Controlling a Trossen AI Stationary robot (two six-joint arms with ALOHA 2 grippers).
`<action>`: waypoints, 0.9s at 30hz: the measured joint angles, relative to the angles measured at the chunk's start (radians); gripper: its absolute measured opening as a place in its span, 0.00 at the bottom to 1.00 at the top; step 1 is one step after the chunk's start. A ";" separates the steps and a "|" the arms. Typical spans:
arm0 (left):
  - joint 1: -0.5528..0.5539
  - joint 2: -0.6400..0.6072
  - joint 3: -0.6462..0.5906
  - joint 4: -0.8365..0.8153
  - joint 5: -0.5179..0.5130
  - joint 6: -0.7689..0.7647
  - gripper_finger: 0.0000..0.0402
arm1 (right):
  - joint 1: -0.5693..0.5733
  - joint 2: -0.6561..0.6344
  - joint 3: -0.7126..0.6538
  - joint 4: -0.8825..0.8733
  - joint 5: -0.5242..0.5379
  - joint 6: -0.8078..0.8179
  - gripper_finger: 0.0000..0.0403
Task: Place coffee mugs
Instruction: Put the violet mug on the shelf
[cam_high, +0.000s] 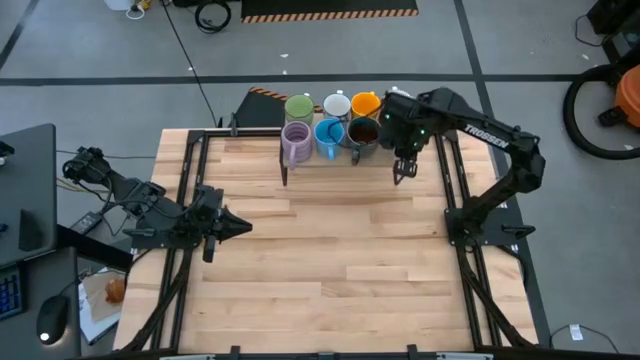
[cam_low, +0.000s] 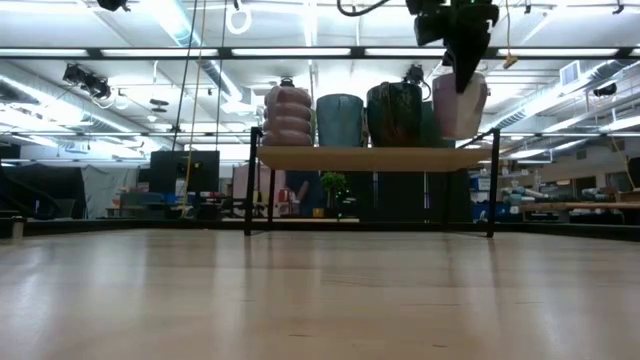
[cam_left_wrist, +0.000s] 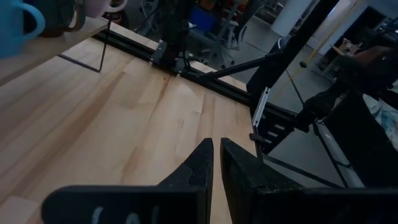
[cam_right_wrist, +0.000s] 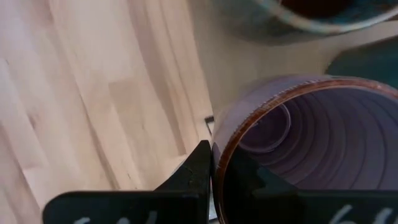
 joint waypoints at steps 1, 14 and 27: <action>0.000 0.000 0.000 0.000 -0.001 0.000 0.08 | -0.016 0.000 0.000 0.008 -0.016 -0.007 0.07; 0.000 0.000 0.000 0.001 -0.016 -0.005 0.08 | -0.091 0.061 -0.001 0.021 -0.060 -0.082 0.09; 0.000 0.000 0.000 0.036 -0.123 -0.028 0.09 | -0.149 0.061 -0.001 0.023 -0.092 -0.062 0.19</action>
